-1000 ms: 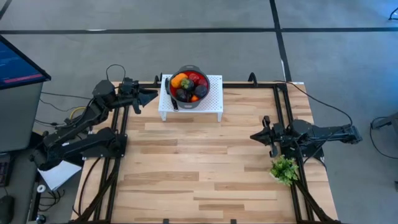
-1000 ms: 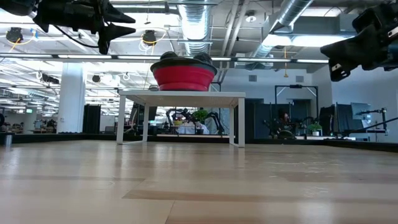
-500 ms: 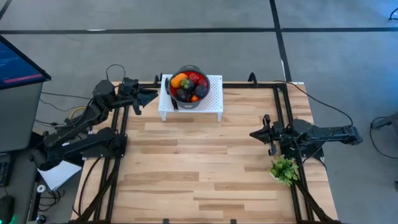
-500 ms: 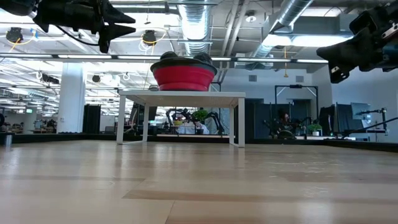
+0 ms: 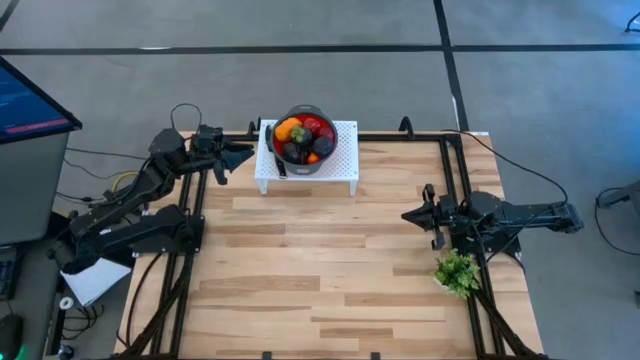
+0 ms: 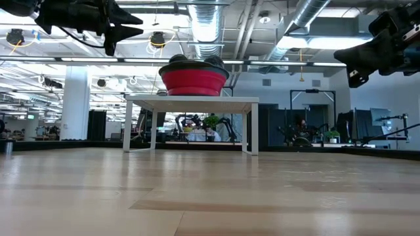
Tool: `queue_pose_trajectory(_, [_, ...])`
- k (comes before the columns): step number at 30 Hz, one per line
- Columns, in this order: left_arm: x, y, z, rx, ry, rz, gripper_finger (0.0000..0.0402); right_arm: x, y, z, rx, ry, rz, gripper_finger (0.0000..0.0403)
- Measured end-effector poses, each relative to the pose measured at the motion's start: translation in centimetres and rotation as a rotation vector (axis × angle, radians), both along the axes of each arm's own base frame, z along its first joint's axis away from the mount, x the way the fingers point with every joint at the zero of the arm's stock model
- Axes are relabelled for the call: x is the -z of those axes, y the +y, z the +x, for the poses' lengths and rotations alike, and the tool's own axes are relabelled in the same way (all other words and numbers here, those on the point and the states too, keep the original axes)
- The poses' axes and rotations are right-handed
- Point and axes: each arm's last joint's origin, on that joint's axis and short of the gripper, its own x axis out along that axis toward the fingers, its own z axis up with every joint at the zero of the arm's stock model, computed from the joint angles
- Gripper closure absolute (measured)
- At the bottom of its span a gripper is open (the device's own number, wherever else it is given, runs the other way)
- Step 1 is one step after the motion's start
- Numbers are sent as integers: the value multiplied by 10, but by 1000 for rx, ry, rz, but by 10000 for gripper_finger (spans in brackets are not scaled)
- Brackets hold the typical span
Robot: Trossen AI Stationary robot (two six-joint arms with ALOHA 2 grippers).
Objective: Pick & Place Fruit
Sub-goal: Return to Home Position
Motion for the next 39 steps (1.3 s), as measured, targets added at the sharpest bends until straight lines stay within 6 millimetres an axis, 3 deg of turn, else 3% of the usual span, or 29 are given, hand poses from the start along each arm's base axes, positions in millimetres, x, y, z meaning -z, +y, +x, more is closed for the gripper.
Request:
queue_pose_trajectory(10, [-1, -3, 0, -5, 2, 19, 285, 0, 0, 0, 0, 0, 0, 403])
queue_pose_trajectory(17, [-8, -22, -7, 50, -75, 81, 285, 0, 0, 0, 0, 0, 0, 403])
queue_pose_trajectory(19, [-2, -32, -7, 68, -100, 92, 285, 0, 0, 0, 0, 0, 0, 403])
queue_pose_trajectory(25, [46, -62, -7, 107, -168, 171, 285, 0, 0, 0, 0, 0, 0, 403])
queue_pose_trajectory(32, [83, -80, -16, 157, -276, 371, 285, 0, 0, 0, 0, 1, 0, 403])
queue_pose_trajectory(39, [95, -86, -23, 172, -267, 417, 285, 0, 0, 0, 0, 1, 0, 403])
